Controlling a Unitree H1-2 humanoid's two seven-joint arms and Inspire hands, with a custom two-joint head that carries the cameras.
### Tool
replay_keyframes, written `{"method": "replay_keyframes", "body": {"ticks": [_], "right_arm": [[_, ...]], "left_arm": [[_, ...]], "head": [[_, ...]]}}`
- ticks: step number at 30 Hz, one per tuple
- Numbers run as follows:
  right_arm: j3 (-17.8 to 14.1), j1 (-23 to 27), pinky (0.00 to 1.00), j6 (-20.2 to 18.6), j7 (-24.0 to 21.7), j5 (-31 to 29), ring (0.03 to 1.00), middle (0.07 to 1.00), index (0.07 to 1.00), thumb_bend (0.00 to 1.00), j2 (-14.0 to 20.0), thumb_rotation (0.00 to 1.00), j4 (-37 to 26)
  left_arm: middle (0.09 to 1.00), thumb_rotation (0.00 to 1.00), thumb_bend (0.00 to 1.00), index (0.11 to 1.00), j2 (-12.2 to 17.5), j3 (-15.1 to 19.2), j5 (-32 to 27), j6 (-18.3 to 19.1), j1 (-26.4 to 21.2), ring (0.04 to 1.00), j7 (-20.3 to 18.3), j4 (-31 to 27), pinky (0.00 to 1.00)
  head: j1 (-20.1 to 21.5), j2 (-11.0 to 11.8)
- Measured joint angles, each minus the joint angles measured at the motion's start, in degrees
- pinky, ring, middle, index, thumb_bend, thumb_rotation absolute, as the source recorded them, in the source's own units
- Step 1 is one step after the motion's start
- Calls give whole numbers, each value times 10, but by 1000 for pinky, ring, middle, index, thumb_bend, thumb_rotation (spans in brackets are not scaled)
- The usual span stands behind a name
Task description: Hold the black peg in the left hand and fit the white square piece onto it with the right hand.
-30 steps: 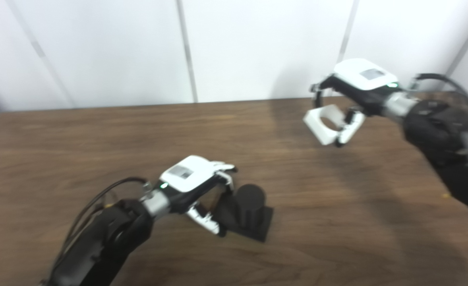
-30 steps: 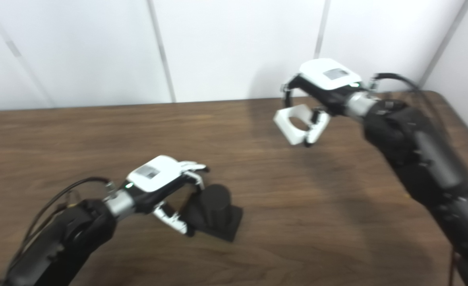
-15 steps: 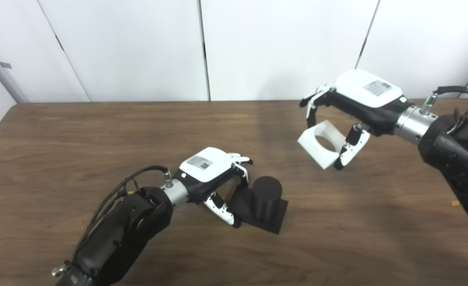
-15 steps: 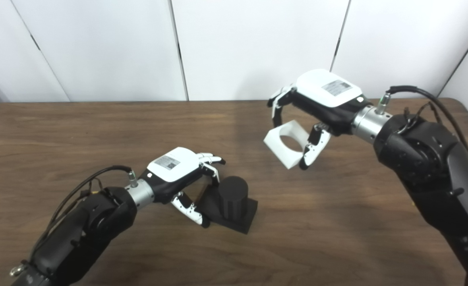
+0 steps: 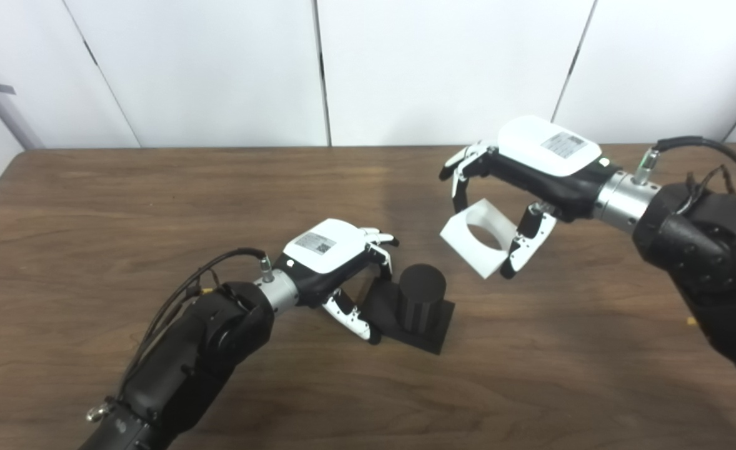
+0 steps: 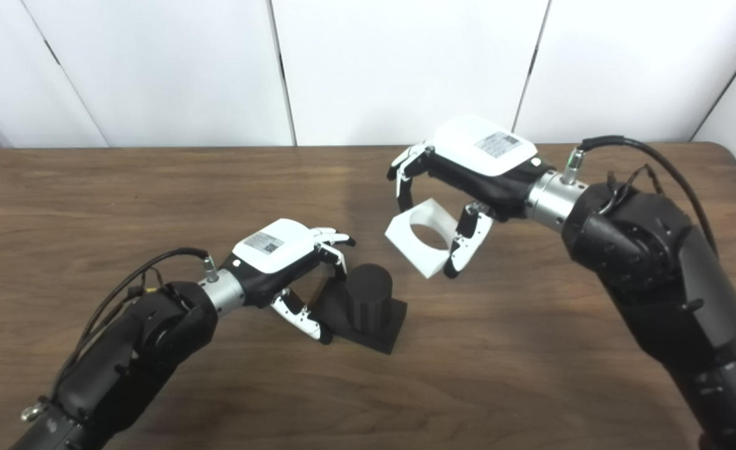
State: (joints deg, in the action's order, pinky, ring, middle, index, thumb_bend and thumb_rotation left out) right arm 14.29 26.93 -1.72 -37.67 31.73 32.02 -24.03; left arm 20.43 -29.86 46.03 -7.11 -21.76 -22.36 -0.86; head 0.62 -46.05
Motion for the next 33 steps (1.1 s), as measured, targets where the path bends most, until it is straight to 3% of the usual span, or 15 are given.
{"method": "replay_keyframes", "body": {"ticks": [6, 15, 33], "right_arm": [[16, -13, 582, 3, 0, 4, 771, 765, 478, 521, -24, 138, 2], [26, -19, 619, 2, 0, 12, 784, 770, 479, 521, -37, 138, 2], [27, -34, 638, 2, -1, 12, 790, 772, 479, 521, -56, 135, 2]], "left_arm": [[906, 70, 523, 489, 0, 0, 1, 0, 0, 913, 0, 0, 803], [909, 70, 523, 489, -1, 0, 1, 1, 0, 912, 0, 0, 791], [910, 70, 523, 488, -2, 0, 2, 1, 0, 917, 0, 0, 793]], "head": [[0, -1], [-1, -4], [-3, -6]]}}
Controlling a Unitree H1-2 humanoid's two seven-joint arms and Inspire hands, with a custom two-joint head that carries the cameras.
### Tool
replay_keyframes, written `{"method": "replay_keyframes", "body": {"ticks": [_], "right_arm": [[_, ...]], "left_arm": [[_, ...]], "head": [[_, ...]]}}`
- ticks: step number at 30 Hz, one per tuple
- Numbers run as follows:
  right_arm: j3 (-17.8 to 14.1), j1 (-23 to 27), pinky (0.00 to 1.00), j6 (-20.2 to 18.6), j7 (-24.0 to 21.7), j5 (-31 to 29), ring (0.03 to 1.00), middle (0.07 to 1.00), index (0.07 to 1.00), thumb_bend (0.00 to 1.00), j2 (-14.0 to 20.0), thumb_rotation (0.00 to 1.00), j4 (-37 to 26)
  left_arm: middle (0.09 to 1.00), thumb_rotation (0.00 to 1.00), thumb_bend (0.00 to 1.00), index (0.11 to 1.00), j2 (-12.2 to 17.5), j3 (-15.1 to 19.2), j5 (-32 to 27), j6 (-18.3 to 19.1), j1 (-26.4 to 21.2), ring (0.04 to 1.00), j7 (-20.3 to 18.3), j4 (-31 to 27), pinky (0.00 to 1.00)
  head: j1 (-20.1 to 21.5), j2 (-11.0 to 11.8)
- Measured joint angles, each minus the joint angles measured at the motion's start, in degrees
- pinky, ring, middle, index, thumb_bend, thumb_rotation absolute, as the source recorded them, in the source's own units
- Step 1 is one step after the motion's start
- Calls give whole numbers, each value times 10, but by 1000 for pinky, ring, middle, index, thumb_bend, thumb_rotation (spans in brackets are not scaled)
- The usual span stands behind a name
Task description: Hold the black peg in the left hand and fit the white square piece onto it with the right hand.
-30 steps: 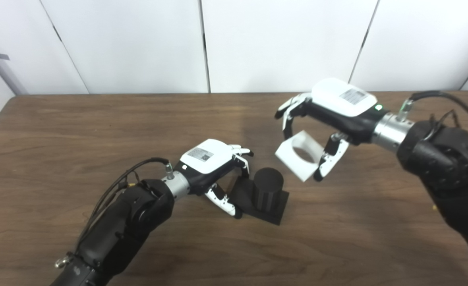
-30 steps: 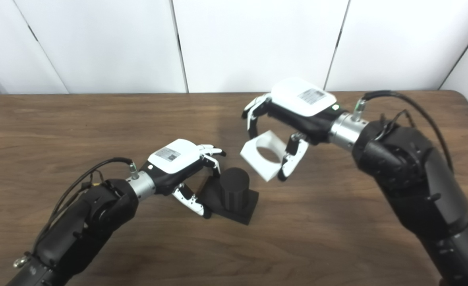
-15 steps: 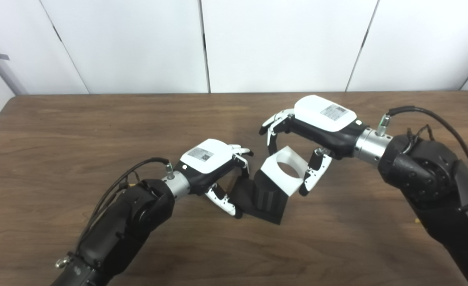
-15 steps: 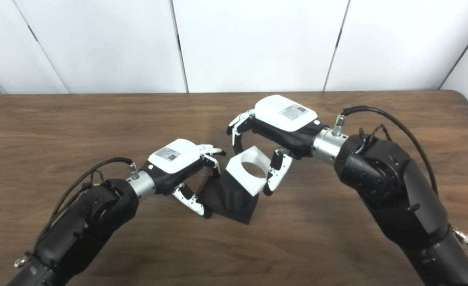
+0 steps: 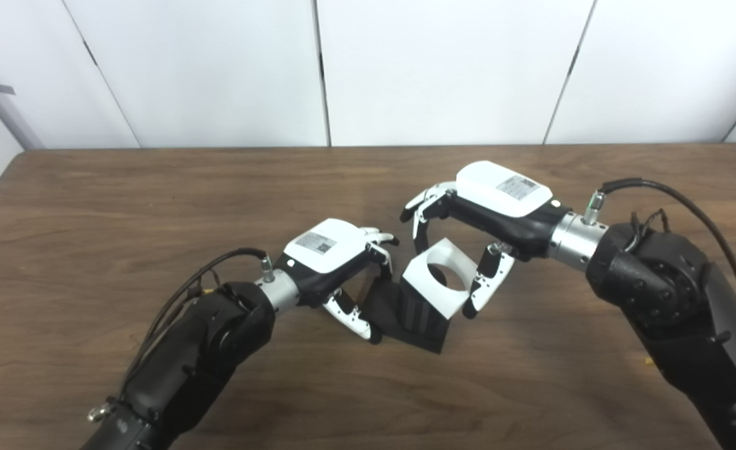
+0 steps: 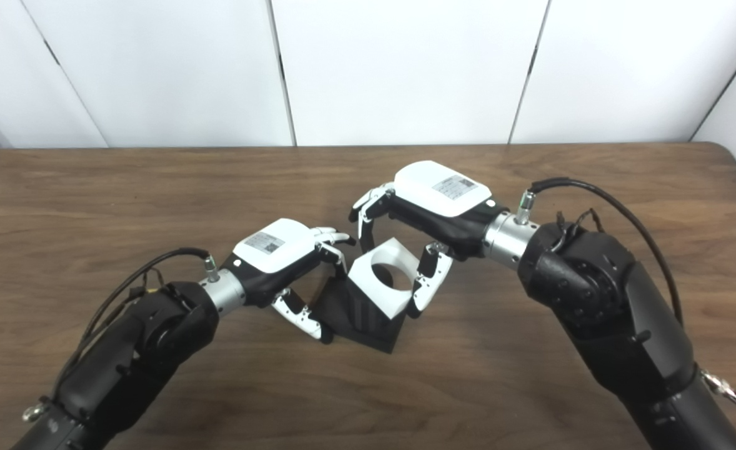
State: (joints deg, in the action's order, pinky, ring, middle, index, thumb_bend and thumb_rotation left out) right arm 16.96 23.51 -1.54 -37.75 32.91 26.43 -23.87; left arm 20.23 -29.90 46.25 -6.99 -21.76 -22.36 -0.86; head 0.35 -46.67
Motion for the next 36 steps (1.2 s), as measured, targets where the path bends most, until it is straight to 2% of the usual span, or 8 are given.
{"method": "replay_keyframes", "body": {"ticks": [26, 36], "right_arm": [[30, 0, 634, 0, 9, 14, 784, 773, 480, 522, -28, 136, 5], [32, 1, 642, 0, 10, 17, 784, 773, 481, 521, -37, 136, 24]], "left_arm": [[904, 71, 523, 489, -5, -7, 6, 18, -4, 919, -2, -2, 751], [894, 72, 523, 488, -6, -9, 6, 17, -4, 905, 0, -2, 731]], "head": [[-7, -4], [-6, -5]]}}
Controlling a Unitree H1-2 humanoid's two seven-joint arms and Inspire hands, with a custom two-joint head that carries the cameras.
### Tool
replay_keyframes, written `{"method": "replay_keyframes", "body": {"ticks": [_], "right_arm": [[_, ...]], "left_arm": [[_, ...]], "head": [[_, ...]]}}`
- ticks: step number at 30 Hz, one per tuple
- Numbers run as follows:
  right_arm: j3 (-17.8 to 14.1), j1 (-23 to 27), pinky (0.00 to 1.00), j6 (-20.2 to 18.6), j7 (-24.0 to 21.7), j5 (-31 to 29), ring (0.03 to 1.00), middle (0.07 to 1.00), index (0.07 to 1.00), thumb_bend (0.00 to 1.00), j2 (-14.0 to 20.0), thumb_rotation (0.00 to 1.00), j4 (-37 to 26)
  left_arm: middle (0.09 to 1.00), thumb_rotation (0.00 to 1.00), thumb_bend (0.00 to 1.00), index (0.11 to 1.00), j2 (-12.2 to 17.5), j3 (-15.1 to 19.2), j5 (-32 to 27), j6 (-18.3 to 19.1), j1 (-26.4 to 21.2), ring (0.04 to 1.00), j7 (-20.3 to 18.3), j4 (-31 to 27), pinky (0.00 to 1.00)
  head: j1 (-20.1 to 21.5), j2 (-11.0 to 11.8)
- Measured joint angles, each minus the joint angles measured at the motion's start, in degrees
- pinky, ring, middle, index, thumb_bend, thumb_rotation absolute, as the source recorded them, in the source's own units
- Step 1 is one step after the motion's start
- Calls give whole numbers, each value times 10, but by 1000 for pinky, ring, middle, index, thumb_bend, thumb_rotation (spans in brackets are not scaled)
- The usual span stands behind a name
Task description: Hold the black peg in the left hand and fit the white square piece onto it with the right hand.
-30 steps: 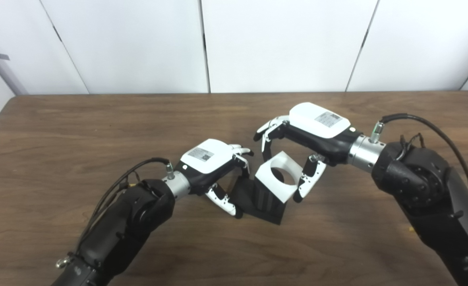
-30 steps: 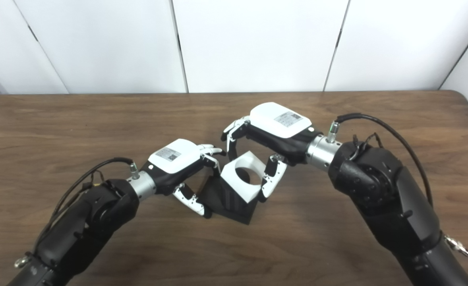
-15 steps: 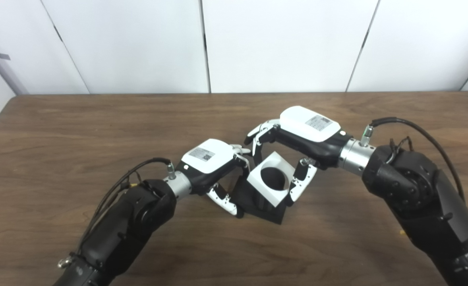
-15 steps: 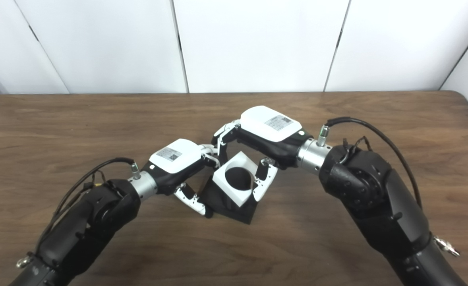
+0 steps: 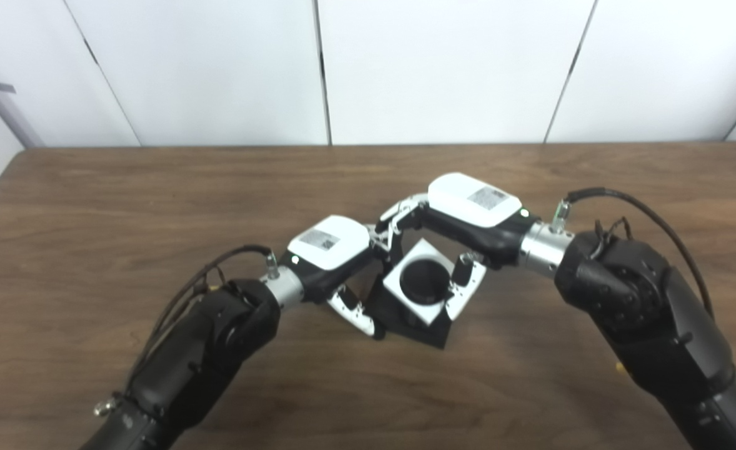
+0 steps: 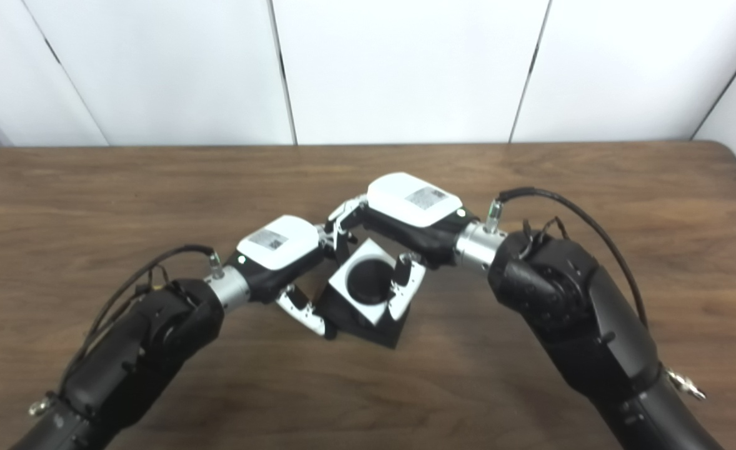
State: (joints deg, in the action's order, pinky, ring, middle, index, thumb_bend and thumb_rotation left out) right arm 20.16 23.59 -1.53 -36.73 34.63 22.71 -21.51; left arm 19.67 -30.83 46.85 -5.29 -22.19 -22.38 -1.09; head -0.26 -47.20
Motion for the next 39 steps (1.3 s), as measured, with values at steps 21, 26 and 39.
{"method": "replay_keyframes", "body": {"ticks": [21, 26, 39], "right_arm": [[11, 2, 642, -28, -48, 29, 806, 846, 766, 855, 4, 243, 16], [9, 2, 644, -28, -53, 28, 805, 846, 772, 871, 4, 237, 16], [-35, 5, 644, -51, -58, 11, 815, 856, 747, 824, 6, 144, -13]], "left_arm": [[902, 71, 523, 489, 0, -1, 1, 2, 0, 914, -2, -3, 776], [897, 71, 523, 488, 0, -1, 1, 2, 0, 907, -2, -3, 777], [897, 71, 523, 488, 0, 0, 0, 2, 0, 906, -2, -3, 772]], "head": [[4, -1], [4, 0], [10, 1]]}}
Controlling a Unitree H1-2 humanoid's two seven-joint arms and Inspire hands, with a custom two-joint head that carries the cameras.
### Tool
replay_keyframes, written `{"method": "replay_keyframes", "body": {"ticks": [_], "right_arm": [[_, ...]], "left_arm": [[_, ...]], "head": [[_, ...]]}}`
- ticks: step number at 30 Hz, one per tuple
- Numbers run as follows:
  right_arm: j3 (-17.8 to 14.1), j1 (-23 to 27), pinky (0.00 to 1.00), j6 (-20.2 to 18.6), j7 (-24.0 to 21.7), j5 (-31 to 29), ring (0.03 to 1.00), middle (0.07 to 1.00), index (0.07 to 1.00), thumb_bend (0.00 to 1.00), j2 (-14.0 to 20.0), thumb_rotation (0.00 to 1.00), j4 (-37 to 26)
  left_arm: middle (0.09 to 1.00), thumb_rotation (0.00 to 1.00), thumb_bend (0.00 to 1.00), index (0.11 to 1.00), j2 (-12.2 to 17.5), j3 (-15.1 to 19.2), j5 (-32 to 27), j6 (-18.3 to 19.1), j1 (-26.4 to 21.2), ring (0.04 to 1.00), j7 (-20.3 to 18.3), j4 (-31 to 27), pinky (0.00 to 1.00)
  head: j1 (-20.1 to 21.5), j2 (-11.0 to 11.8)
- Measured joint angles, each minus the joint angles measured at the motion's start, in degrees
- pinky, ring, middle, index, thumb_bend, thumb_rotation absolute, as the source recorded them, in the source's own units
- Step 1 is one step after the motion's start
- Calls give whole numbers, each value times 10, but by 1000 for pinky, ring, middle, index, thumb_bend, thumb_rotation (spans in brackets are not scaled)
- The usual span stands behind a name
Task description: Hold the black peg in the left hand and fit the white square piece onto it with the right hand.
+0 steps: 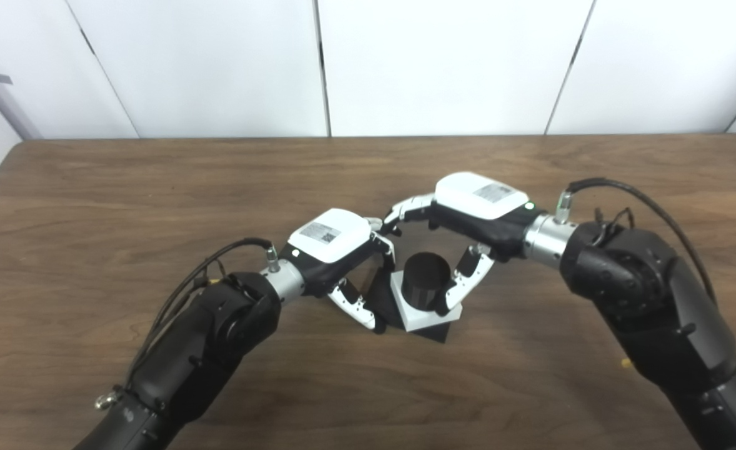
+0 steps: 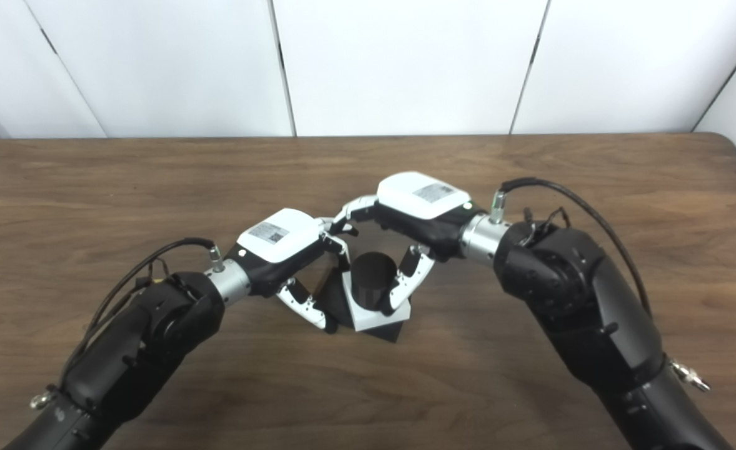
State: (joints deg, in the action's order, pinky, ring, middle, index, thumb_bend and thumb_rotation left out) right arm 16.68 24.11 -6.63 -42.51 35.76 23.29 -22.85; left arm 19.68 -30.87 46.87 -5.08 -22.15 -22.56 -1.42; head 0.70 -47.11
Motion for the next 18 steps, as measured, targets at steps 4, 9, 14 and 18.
{"method": "replay_keyframes", "body": {"ticks": [4, 9, 14, 18], "right_arm": [[-32, 8, 640, -11, 2, -18, 805, 851, 735, 798, 14, 119, -15], [-92, -1, 625, -18, 34, -63, 785, 836, 734, 774, 18, 98, -33], [-134, -43, 650, -24, 68, -99, 783, 814, 717, 742, 18, 90, -35], [-167, -84, 650, -36, 114, -107, 752, 773, 709, 701, 12, 84, -35]], "left_arm": [[903, 71, 523, 488, 0, 1, -2, 0, 0, 907, 0, 0, 757], [908, 70, 523, 488, 0, 3, -5, 0, 2, 913, 0, 0, 768], [901, 70, 523, 488, 1, 4, -5, -1, 3, 903, 1, 1, 767], [902, 71, 523, 488, 1, 6, -4, -1, 4, 901, 3, 1, 779]], "head": [[6, 2], [10, 1], [11, 2], [11, 2]]}}
